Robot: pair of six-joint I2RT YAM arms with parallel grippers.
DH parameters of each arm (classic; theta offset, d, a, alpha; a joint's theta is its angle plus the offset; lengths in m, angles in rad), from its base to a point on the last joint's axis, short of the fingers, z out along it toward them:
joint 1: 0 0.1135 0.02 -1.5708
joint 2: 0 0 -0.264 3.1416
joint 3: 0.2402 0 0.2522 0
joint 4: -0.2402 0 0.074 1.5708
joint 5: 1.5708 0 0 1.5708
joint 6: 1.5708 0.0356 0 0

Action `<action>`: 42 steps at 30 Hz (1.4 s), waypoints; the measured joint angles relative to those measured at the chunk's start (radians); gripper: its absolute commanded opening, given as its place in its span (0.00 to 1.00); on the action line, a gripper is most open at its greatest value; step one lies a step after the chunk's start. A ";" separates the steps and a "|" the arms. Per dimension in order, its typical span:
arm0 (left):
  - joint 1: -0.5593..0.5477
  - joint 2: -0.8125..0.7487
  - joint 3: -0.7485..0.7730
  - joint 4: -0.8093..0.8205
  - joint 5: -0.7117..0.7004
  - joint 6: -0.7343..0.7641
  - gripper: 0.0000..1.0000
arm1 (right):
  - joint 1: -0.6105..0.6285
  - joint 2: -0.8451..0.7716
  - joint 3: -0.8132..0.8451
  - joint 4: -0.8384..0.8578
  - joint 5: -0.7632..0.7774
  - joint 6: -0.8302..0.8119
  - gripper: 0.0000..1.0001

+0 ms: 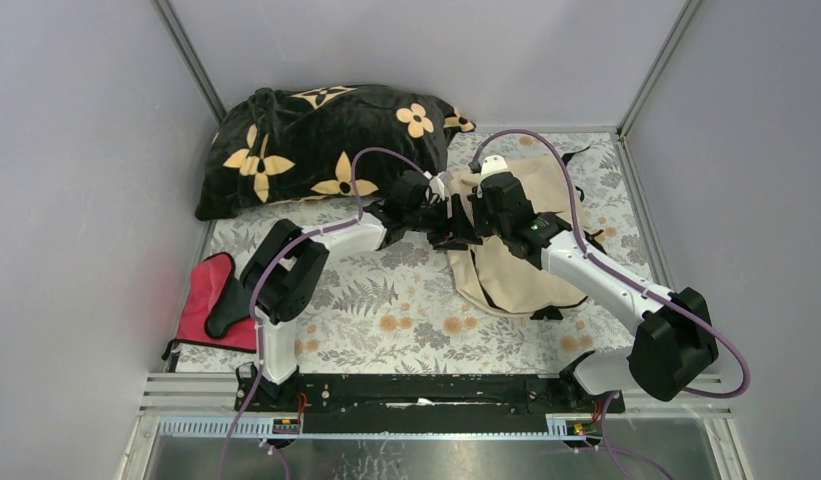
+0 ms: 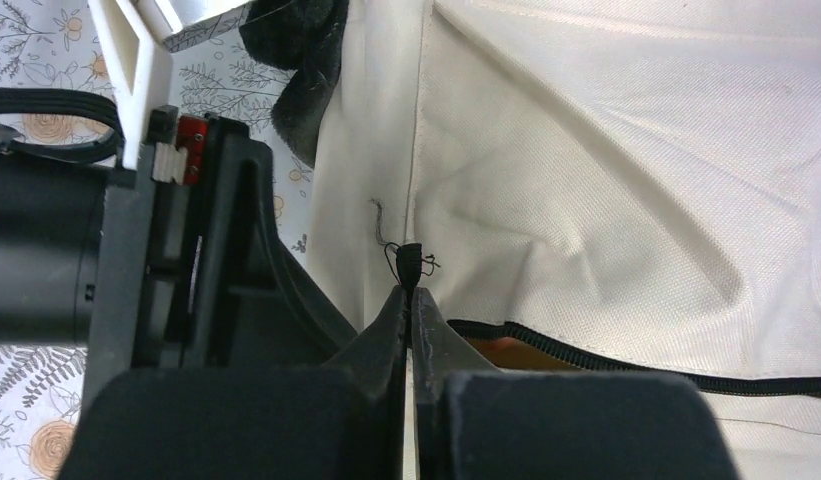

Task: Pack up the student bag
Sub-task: Zip the student bag at the center of the board.

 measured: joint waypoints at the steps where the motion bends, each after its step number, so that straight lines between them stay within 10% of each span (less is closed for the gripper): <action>1: -0.008 0.002 0.009 -0.002 0.002 0.009 0.65 | 0.000 0.000 0.000 0.000 -0.001 0.005 0.00; 8: -0.040 0.050 0.097 -0.040 -0.024 0.077 0.51 | -0.006 -0.015 0.000 -0.003 -0.003 0.032 0.00; 14: -0.048 0.071 0.109 -0.048 -0.071 0.096 0.00 | -0.006 -0.034 0.000 -0.034 -0.011 0.047 0.00; 42: 0.023 -0.151 -0.113 0.018 -0.102 0.128 0.00 | -0.361 -0.186 -0.103 -0.016 -0.190 0.171 0.00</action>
